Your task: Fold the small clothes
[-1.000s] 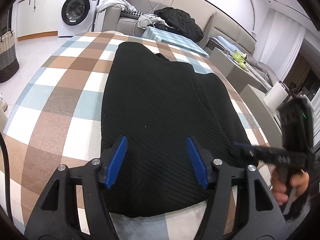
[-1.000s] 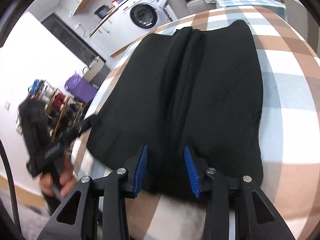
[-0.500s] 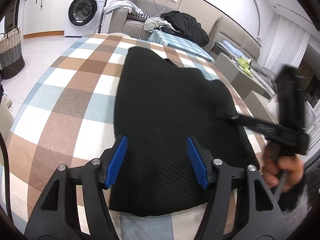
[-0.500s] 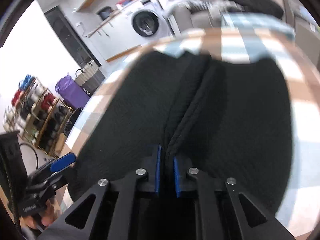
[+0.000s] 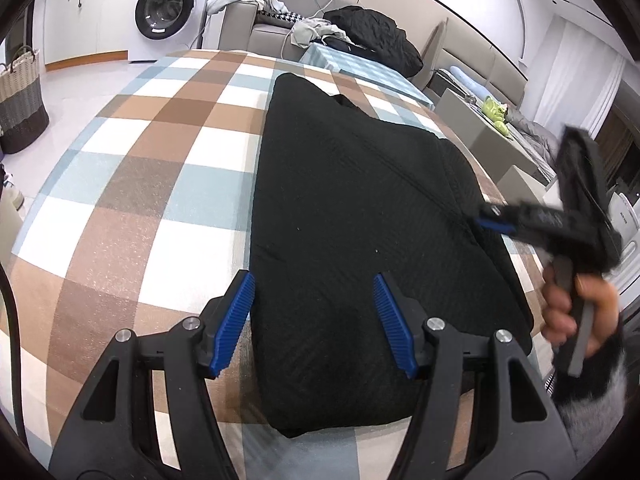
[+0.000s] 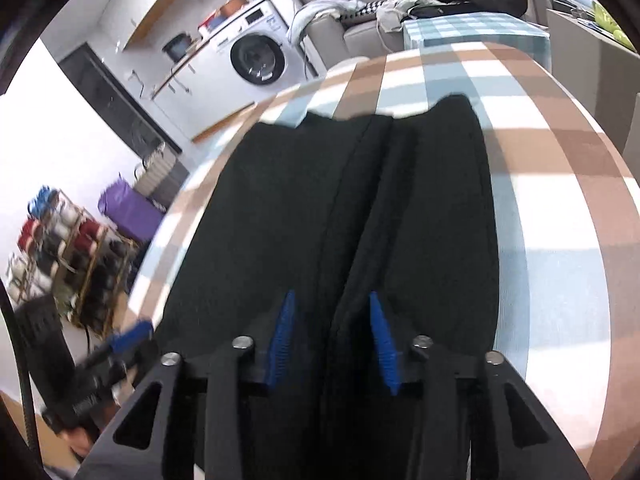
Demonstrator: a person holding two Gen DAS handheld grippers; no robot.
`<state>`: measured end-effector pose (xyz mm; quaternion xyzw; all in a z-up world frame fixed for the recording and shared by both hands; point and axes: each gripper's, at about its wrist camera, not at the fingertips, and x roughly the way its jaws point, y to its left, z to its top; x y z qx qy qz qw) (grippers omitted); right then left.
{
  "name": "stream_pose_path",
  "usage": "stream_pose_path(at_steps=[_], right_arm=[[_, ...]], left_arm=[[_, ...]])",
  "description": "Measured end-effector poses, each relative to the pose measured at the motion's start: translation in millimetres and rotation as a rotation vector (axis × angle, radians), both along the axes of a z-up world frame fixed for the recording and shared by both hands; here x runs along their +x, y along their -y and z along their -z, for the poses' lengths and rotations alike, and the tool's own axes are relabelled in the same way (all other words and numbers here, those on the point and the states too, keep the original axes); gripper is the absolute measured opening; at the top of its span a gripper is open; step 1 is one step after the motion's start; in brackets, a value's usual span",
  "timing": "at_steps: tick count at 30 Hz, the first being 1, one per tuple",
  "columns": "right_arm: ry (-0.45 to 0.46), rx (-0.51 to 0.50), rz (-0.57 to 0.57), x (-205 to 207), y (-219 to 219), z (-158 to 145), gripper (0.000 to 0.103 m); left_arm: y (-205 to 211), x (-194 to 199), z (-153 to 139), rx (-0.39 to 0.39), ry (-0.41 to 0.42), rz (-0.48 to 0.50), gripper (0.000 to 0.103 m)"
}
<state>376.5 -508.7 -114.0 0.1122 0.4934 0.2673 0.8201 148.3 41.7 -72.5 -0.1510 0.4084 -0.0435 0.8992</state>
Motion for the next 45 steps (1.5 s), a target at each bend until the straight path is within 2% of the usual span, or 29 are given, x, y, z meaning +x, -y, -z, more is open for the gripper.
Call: stream_pose_path(at_steps=[3, 4, 5, 6, 8, 9, 11, 14, 15, 17, 18, 20, 22, 25, 26, 27, 29, 33, 35, 37, 40, 42, 45], right_arm=[[-0.023, -0.003, 0.029, 29.7, -10.2, 6.1, 0.040], [-0.019, -0.021, 0.038, 38.8, -15.8, 7.2, 0.037], [-0.002, -0.043, 0.037, 45.3, -22.0, 6.0, 0.018], [0.005, -0.050, 0.033, 46.5, -22.9, 2.1, 0.010], [0.073, -0.028, 0.006, 48.5, -29.7, -15.1, 0.009], [0.134, -0.029, 0.002, 43.7, -29.8, -30.8, 0.009], [0.140, -0.032, 0.020, 43.7, -25.1, -40.6, 0.009], [0.107, -0.114, 0.034, 50.2, -23.8, -26.9, 0.011], [0.064, -0.120, 0.032, 55.8, -23.3, -16.1, 0.013], [-0.043, -0.074, 0.031, 63.2, -14.8, 3.7, 0.022], [-0.061, -0.047, 0.039, 61.1, -9.6, 6.5, 0.024], [-0.056, 0.014, 0.026, 52.4, -0.7, 8.5, 0.034], [-0.065, 0.065, 0.005, 47.4, 2.3, 11.1, 0.039], [-0.049, 0.034, -0.027, 45.9, -7.8, 14.7, 0.038], [-0.028, 0.004, -0.040, 45.8, -14.0, 14.5, 0.031], [0.015, -0.047, -0.061, 42.3, -22.9, 13.1, 0.019], [0.050, -0.079, -0.083, 36.9, -30.6, 5.8, 0.010], [0.170, -0.017, -0.084, 14.3, -18.6, -51.2, 0.009], [0.219, -0.075, -0.049, 7.7, -10.6, -61.7, 0.009], [0.165, -0.146, -0.015, 17.9, -5.7, -40.0, 0.009], [0.035, -0.162, 0.009, 34.1, 4.7, 2.2, 0.010], [0.008, -0.122, 0.020, 33.2, 9.9, 12.6, 0.016], [0.009, -0.095, 0.018, 32.0, 14.1, 11.3, 0.022]], left_arm=[[1.4, 0.6, -0.6, 0.013, 0.002, 0.001, 0.059], [1.4, 0.0, -1.4, 0.014, 0.002, 0.000, 0.059], [0.9, -0.2, -2.0, 0.013, 0.004, -0.001, 0.059], [0.3, -0.5, -2.6, 0.013, 0.005, -0.003, 0.059], [-1.6, -1.2, -4.4, 0.014, 0.010, -0.009, 0.059], [-2.3, -1.5, -5.2, 0.015, 0.012, -0.010, 0.059], [-3.3, -0.6, -4.8, 0.015, 0.010, -0.011, 0.059], [-3.1, 2.6, -0.6, 0.016, -0.002, -0.008, 0.059], [-2.6, 2.3, 0.3, 0.017, -0.004, -0.006, 0.059], [-1.5, 1.2, 1.0, 0.019, -0.007, -0.005, 0.059], [-1.5, 0.4, 1.1, 0.020, -0.007, -0.005, 0.059], [-2.3, -0.4, 2.3, 0.015, -0.010, -0.010, 0.059], [-2.7, 0.5, 4.3, 0.009, -0.016, -0.011, 0.059], [-1.1, 1.6, 4.6, 0.012, -0.020, -0.007, 0.059], [-0.5, 1.3, 2.8, 0.015, -0.014, -0.006, 0.059], [-0.5, 1.5, 1.4, 0.017, -0.009, -0.007, 0.059], [-1.4, -0.4, -4.2, 0.017, 0.006, -0.012, 0.059], [-2.8, -3.1, -13.3, 0.015, 0.030, -0.012, 0.059], [-1.8, -1.2, -12.5, 0.013, 0.032, -0.007, 0.059], [0.2, 2.1, -8.3, 0.012, 0.016, -0.003, 0.059], [4.0, 3.1, -3.5, 0.015, 0.001, 0.009, 0.059], [5.7, 2.0, -1.8, 0.021, -0.001, 0.014, 0.059], [6.3, 2.6, 0.7, 0.020, -0.008, 0.016, 0.059]])
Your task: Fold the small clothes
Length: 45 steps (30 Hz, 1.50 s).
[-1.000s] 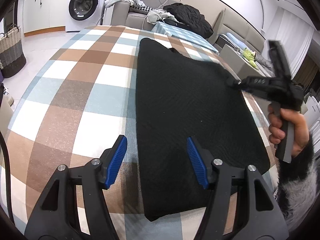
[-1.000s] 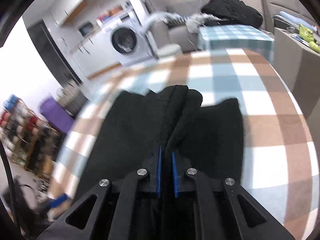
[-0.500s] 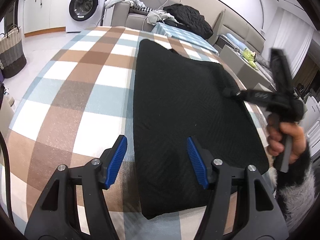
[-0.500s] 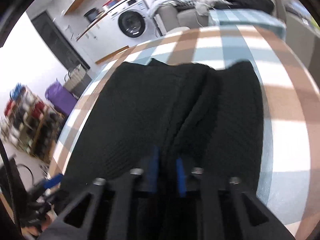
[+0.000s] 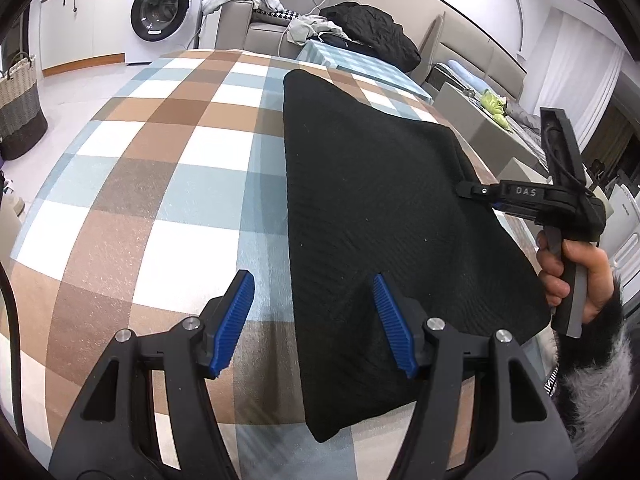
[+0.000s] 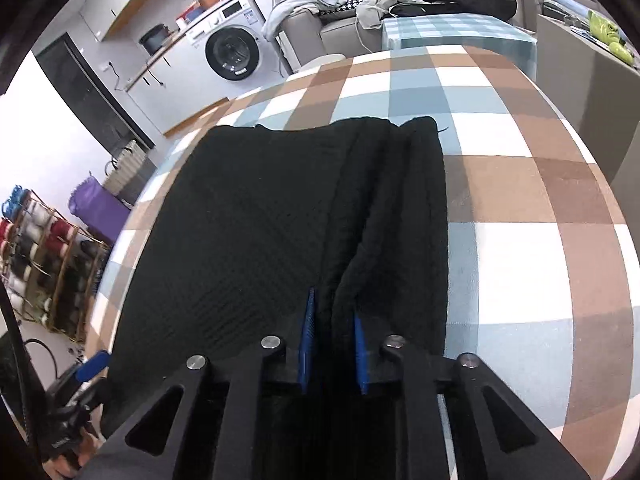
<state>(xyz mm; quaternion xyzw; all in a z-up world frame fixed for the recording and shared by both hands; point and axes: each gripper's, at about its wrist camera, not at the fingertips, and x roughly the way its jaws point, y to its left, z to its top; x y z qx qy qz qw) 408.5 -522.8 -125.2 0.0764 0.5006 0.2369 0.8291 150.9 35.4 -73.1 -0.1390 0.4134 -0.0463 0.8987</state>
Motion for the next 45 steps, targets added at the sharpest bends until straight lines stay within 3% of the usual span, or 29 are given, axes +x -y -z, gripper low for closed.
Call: stream_pose_path(at_steps=[9, 11, 14, 17, 20, 25, 28, 33, 36, 39, 40, 42, 43, 45], right_arm=[[-0.031, 0.084, 0.031, 29.8, 0.7, 2.0, 0.022], [-0.017, 0.080, 0.035, 34.2, -1.0, 2.4, 0.022], [0.023, 0.074, 0.026, 30.8, -3.9, -5.4, 0.010], [0.128, 0.113, 0.020, 14.5, 0.7, -39.7, 0.009], [0.134, 0.087, 0.042, 15.7, 3.4, -45.6, 0.009], [-0.028, 0.054, 0.078, 31.4, 11.1, -9.8, 0.015], [-0.067, 0.125, 0.023, 10.8, 21.5, -6.1, 0.020], [-0.077, 0.222, -0.002, -61.6, 47.4, -6.2, 0.038], [-0.090, 0.258, -0.005, -100.3, 56.1, -4.9, 0.038], [-0.070, 0.217, -0.007, -130.0, 56.3, -4.7, 0.039], [-0.057, 0.213, -0.008, -134.5, 55.9, -5.2, 0.038], [-0.024, 0.184, -0.006, -140.3, 53.0, -8.1, 0.028], [-0.002, 0.174, -0.006, -143.1, 52.1, -12.8, 0.016], [0.073, 0.179, -0.010, -143.1, 52.2, -27.5, 0.014]], left_arm=[[0.2, 1.4, -2.6, 0.006, 0.009, 0.004, 0.059], [0.0, 1.3, -2.6, 0.006, 0.003, 0.004, 0.059], [-1.3, -0.5, -4.5, 0.005, 0.004, 0.001, 0.059], [-1.7, -2.1, -6.4, 0.009, 0.006, 0.004, 0.059], [-0.5, 0.1, -3.4, 0.009, 0.000, 0.012, 0.059], [2.1, -0.5, -0.8, 0.014, -0.003, 0.022, 0.059], [1.3, -1.7, 1.3, 0.013, -0.008, 0.022, 0.059], [1.5, -3.2, 3.9, 0.013, -0.014, 0.026, 0.059], [1.7, -4.6, 4.7, 0.013, -0.016, 0.032, 0.059], [1.7, -7.2, 5.3, 0.019, -0.017, 0.035, 0.059], [1.4, -7.9, 5.5, 0.018, -0.016, 0.034, 0.059], [0.3, -8.7, 5.5, 0.015, -0.016, 0.028, 0.059], [-0.7, -9.4, 4.7, 0.010, -0.012, 0.022, 0.059], [-1.7, -10.4, 3.3, 0.008, -0.011, 0.015, 0.059]])
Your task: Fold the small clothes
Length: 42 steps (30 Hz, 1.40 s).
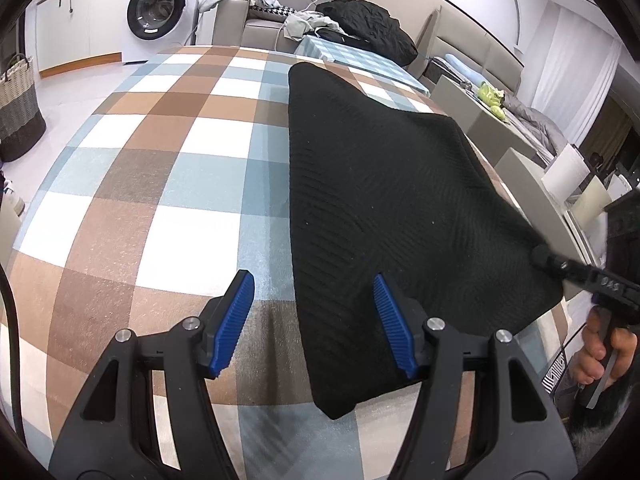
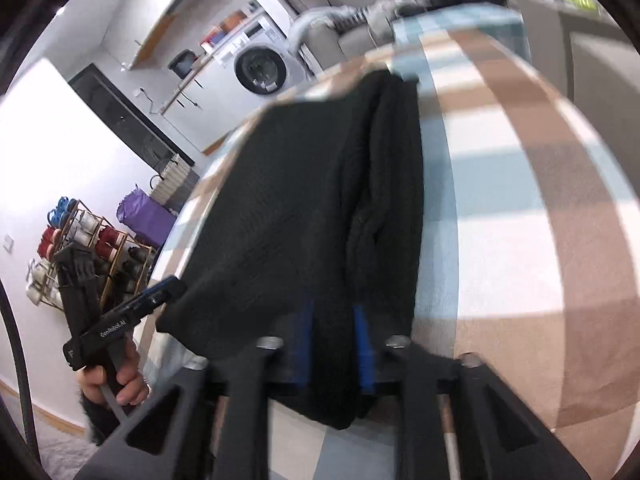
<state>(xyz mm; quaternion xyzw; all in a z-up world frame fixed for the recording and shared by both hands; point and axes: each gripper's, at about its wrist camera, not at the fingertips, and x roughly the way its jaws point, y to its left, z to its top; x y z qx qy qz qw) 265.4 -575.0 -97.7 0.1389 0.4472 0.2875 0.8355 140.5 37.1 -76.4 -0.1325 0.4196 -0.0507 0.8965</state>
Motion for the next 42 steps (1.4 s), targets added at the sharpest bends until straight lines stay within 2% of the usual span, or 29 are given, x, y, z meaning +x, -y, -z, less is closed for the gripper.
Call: stream_pose_path(at_steps=[2, 3, 4, 7, 9, 11, 13, 17, 22, 28, 31, 34, 36, 38, 42], right_arm=[[0.000, -0.041, 0.016, 1.0, 0.2, -3.2, 0.014], [-0.026, -0.125, 0.034, 4.0, -2.2, 4.6, 0.016], [-0.055, -0.157, 0.046, 6.0, -2.7, 10.1, 0.017], [-0.091, -0.081, 0.090, 1.3, 9.1, 10.9, 0.025], [-0.074, -0.030, 0.086, -10.3, 16.9, 5.6, 0.030], [-0.095, -0.017, 0.068, -17.7, 19.6, 9.1, 0.032], [-0.114, -0.020, 0.072, -18.6, 18.6, 14.3, 0.032], [-0.126, -0.040, 0.089, -22.2, 18.8, 17.5, 0.032], [-0.122, -0.059, 0.088, -20.3, 16.0, 16.2, 0.032], [-0.089, -0.060, 0.096, -23.8, 10.5, 15.7, 0.037], [-0.065, -0.071, 0.100, -26.6, 7.1, 15.2, 0.039], [-0.049, -0.076, 0.105, -28.2, 6.1, 15.2, 0.041], [-0.036, -0.117, 0.109, -28.0, 5.2, 15.7, 0.046], [-0.047, -0.142, 0.115, -28.3, 8.1, 18.5, 0.049], [-0.027, -0.100, 0.122, -32.0, 16.7, 15.6, 0.049]], left_arm=[[-0.3, -1.3, -0.4, 0.002, 0.004, -0.004, 0.059], [-0.3, -2.8, -0.1, 0.001, 0.003, -0.003, 0.059], [-0.2, -3.0, 0.5, 0.004, -0.002, -0.003, 0.059], [0.8, -6.4, 1.4, 0.020, -0.007, 0.006, 0.059], [1.8, -10.2, 2.8, 0.017, -0.008, 0.020, 0.059], [4.3, -15.3, 5.5, 0.011, -0.008, 0.043, 0.059], [7.7, -19.9, 7.4, 0.019, -0.007, 0.061, 0.059], [14.1, -26.8, 10.2, 0.102, -0.003, 0.079, 0.059], [14.6, -27.7, 5.5, 0.074, 0.015, 0.077, 0.059], [37.0, -25.5, -4.5, 0.048, 0.091, 0.152, 0.060], [52.5, -26.7, -2.7, 0.086, 0.104, 0.200, 0.062], [66.1, -28.4, 5.2, 0.190, 0.091, 0.219, 0.063], [66.8, -29.8, 8.5, 0.222, 0.079, 0.218, 0.063], [64.4, -32.9, 8.3, 0.218, 0.079, 0.224, 0.063], [55.6, -37.0, 5.6, 0.186, 0.088, 0.229, 0.063]])
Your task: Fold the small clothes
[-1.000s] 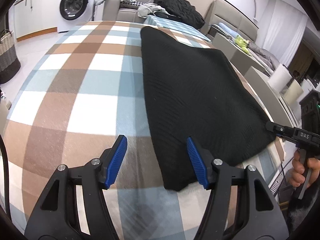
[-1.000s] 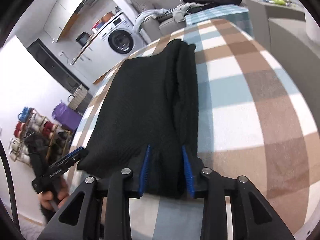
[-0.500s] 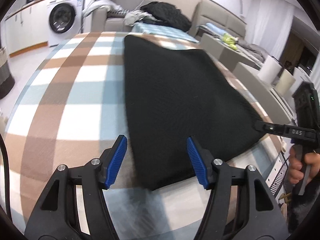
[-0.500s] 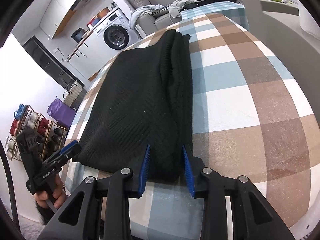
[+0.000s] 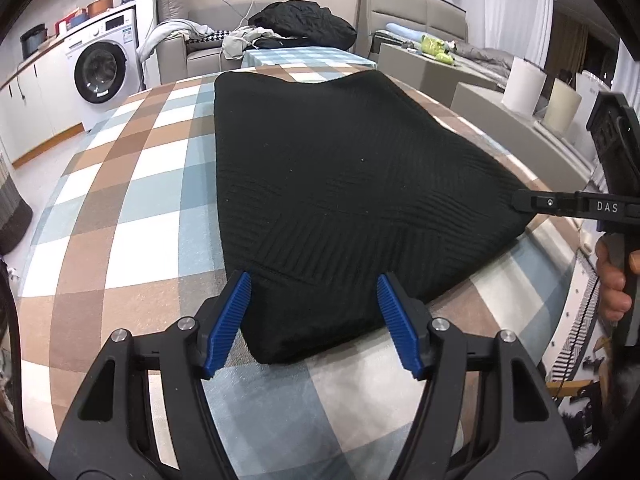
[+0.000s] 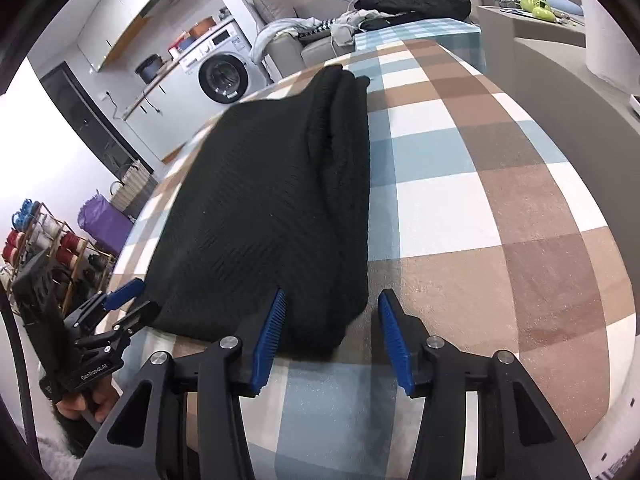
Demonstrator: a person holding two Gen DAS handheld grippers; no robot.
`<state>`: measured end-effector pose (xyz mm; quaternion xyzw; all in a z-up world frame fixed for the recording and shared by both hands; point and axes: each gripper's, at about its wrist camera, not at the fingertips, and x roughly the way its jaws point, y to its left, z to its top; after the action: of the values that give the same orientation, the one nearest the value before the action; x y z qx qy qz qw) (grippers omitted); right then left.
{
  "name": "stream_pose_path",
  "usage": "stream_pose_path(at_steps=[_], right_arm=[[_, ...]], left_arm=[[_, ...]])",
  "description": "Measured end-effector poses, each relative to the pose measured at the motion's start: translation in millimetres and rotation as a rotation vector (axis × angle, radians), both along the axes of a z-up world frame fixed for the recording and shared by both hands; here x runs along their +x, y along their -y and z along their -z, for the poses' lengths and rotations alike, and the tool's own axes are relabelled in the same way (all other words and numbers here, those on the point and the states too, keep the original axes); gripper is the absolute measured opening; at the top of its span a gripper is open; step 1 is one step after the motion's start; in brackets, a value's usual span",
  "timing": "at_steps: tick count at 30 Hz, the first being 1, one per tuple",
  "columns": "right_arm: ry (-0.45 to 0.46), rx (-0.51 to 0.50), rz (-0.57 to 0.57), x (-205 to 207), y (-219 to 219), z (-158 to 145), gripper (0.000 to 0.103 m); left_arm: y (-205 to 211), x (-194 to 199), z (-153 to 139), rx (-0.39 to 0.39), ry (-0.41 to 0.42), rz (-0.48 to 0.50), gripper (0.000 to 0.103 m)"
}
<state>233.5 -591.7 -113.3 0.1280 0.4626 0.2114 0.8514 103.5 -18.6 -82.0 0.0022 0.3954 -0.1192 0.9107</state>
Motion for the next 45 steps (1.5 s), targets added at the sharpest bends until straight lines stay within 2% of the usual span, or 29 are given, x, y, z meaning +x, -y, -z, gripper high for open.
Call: stream_pose_path(at_steps=[4, 7, 13, 24, 25, 26, 29, 33, 36, 39, 41, 43, 45], right_arm=[[0.039, 0.030, 0.036, 6.9, 2.5, -6.6, 0.049], [0.056, 0.059, 0.028, 11.4, -1.8, -8.9, 0.049], [0.043, 0.030, 0.000, 14.0, -16.6, 0.7, 0.049], [0.061, 0.004, -0.010, 13.4, -24.6, 2.5, 0.049], [0.071, -0.004, -0.012, 13.3, -25.9, 1.9, 0.046], [0.089, -0.012, -0.008, 11.5, -27.0, 0.3, 0.034], [0.101, -0.043, -0.009, 9.9, -27.0, -2.3, 0.013], [0.088, -0.071, -0.008, 6.7, -22.7, -2.8, 0.012], [0.098, -0.006, -0.032, 4.3, -16.9, -6.7, 0.013], [0.070, 0.047, -0.034, 3.0, -10.0, -4.6, 0.019], [0.059, 0.062, -0.022, 1.0, -6.2, -0.4, 0.019], [0.067, 0.039, -0.013, -2.9, -6.9, 1.9, 0.014], [0.110, 0.079, -0.035, -10.9, -7.5, -8.1, 0.009]], left_arm=[[-16.8, 4.5, -5.8, -0.072, -0.006, -0.054, 0.063], [-27.8, 9.8, -6.4, -0.096, -0.014, -0.096, 0.063], [-35.9, 16.1, 3.7, -0.102, -0.042, -0.146, 0.063], [-32.8, 15.5, 8.3, -0.086, -0.032, -0.146, 0.063], [-32.7, 15.7, 8.8, -0.084, -0.032, -0.147, 0.063], [-32.5, 15.6, 9.0, -0.083, -0.033, -0.148, 0.063], [-31.5, 14.5, 9.5, -0.074, -0.028, -0.147, 0.063], [-30.3, 12.6, 8.7, -0.062, -0.020, -0.147, 0.063], [-29.6, 8.7, 6.4, -0.062, -0.006, -0.152, 0.063], [-28.3, 6.6, 4.1, -0.073, 0.008, -0.140, 0.063], [-25.5, 5.7, 3.7, -0.064, 0.014, -0.131, 0.063], [-24.1, 4.8, 3.8, -0.063, 0.014, -0.130, 0.063], [-23.8, 3.8, 3.4, -0.068, 0.020, -0.129, 0.063]])
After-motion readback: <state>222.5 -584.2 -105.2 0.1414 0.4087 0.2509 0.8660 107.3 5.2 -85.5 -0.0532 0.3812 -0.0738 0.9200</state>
